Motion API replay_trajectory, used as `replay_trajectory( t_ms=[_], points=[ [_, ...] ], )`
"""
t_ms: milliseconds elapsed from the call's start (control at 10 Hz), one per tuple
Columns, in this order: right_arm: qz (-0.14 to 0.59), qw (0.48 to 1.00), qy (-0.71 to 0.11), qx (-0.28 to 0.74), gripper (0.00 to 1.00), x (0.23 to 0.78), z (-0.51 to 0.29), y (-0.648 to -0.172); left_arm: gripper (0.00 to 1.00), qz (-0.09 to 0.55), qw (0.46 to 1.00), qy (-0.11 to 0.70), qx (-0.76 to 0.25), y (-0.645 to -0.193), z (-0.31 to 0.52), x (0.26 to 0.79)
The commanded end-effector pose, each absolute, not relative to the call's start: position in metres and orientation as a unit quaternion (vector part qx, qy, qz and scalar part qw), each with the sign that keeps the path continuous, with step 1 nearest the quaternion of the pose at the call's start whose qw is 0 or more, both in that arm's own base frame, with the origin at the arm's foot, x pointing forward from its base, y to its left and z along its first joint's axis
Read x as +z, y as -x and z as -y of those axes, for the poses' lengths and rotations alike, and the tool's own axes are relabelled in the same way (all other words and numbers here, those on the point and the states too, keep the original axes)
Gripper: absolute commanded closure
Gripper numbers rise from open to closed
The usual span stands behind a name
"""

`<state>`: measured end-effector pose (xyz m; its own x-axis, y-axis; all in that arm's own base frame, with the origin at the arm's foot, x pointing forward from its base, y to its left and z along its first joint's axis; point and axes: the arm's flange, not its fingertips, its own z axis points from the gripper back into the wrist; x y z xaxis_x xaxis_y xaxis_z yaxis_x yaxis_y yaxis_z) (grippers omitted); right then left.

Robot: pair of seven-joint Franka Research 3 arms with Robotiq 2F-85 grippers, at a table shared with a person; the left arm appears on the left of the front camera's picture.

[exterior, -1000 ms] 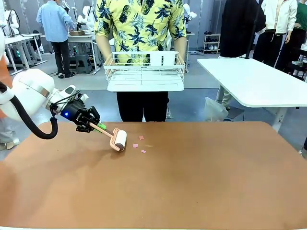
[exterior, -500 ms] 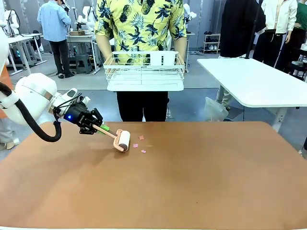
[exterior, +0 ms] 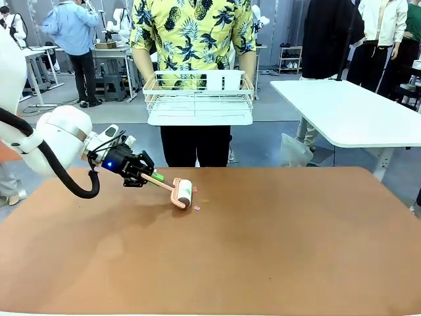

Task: Clean the table.
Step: Clean the table with the Lint Roller when the human lifts the Dish drying rack.

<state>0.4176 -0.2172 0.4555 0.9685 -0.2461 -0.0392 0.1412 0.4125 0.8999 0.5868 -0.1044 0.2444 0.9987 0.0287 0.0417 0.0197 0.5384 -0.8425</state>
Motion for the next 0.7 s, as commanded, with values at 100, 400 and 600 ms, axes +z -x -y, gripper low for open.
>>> replay_trajectory(
  t_ms=[100, 400, 600],
  points=[
    [0.053, 0.840, -0.527, -0.118, 0.00, 0.458, 0.217, -0.417, 0.81, 0.007, 0.875, 0.483, -0.018, -0.587, 0.135, 0.222],
    [0.053, 0.840, -0.527, -0.118, 0.00, 0.458, 0.217, -0.417, 0.81, -0.002, 0.873, 0.488, -0.013, -0.590, 0.168, 0.212],
    [0.053, 0.840, -0.527, -0.118, 0.00, 0.458, 0.217, -0.417, 0.81, -0.016, 0.874, 0.485, -0.024, -0.589, 0.191, 0.206]
  ],
)
